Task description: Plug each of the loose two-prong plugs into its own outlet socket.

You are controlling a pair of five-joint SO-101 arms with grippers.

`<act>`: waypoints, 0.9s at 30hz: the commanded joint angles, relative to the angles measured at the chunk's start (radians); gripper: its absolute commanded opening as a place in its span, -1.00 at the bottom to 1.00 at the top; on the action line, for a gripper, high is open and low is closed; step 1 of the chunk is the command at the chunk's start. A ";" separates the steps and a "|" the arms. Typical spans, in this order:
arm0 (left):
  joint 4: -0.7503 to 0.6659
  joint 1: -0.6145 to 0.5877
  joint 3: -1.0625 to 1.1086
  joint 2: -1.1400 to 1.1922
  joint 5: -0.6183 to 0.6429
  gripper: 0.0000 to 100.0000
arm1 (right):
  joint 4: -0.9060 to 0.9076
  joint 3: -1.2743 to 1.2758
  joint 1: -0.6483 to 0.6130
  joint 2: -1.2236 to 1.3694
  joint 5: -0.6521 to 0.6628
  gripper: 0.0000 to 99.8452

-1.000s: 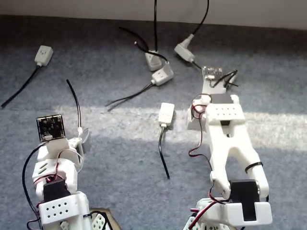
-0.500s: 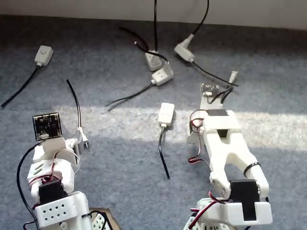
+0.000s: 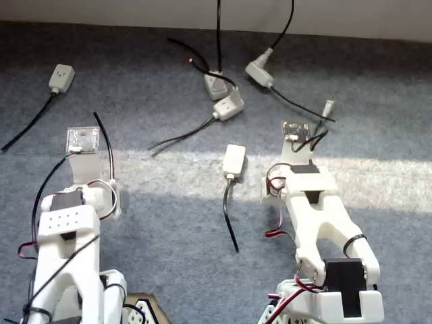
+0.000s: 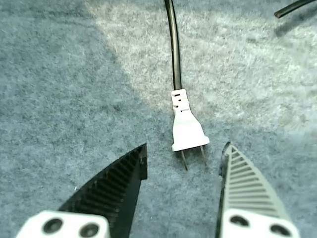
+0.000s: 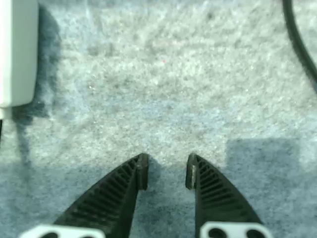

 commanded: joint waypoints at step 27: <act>-0.044 -0.010 -0.186 0.343 0.374 -0.53 | -0.064 0.021 0.001 -0.013 0.017 -0.72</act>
